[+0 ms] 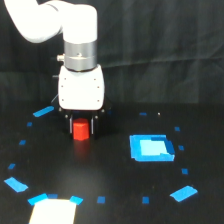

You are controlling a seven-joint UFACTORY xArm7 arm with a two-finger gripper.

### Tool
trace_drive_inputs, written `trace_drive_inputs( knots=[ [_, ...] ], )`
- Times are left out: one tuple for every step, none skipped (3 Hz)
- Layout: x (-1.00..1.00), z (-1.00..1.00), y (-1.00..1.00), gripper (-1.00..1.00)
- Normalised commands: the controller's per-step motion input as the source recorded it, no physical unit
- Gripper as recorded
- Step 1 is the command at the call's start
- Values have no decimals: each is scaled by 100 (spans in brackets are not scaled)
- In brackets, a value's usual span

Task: Pick up the red object from the table

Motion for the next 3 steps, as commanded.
trace_drive_inputs(
  knots=[
    [-100,-1,16,-100],
    [67,100,-54,-100],
    [100,99,-78,-100]
  ],
)
